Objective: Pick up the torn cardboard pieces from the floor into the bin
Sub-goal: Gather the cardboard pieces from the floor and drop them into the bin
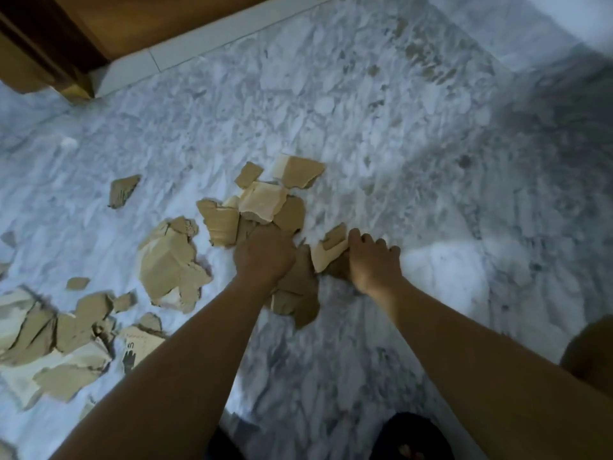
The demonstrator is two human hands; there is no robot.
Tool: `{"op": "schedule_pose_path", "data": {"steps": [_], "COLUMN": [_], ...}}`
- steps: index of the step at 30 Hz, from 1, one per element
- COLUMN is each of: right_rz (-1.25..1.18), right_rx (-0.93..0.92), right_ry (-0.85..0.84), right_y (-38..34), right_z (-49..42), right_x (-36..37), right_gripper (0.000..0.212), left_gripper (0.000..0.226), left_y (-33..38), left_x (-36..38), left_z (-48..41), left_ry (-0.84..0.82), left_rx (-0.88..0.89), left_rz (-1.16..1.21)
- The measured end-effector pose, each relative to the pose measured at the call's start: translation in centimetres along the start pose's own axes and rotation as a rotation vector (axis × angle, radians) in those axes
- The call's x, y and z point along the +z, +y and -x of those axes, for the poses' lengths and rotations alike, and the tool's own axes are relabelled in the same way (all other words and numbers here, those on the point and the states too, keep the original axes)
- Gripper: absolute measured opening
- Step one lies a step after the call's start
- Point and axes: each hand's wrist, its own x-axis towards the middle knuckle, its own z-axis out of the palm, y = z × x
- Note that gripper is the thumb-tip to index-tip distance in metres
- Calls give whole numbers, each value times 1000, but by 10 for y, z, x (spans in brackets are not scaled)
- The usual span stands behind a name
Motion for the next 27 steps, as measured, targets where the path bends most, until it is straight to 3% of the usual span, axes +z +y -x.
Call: {"op": "schedule_pose_path", "data": {"steps": [4, 6, 10, 15, 18, 20, 22, 27], "right_rz": [17, 6, -45, 102, 116, 134, 120, 207], "right_rx": [17, 12, -23, -27, -23, -46, -73, -252], "right_ry": [-135, -178, -311, -551, -647, -624, -561, -405], "right_y": [14, 21, 38, 50, 41, 30, 22, 7], "right_z": [11, 15, 13, 9, 10, 7, 0, -5], "right_x": [10, 10, -4, -59, -90, -102, -104, -82], "right_gripper": [47, 44, 26, 62, 63, 61, 62, 39], "left_gripper": [74, 88, 53, 38, 42, 38, 18, 40], "left_y": [-17, -10, 2, -3, -18, -27, -33, -28], "left_x": [18, 23, 30, 19, -1, -24, -45, -35], "left_z": [27, 32, 16, 4, -5, -6, -2, 21], "left_ry": [21, 18, -60, -207, -236, -281, -372, -558], "left_rx": [-233, -241, -113, 20, 149, 193, 175, 203], "left_rz": [61, 15, 68, 208, 283, 318, 326, 29]}}
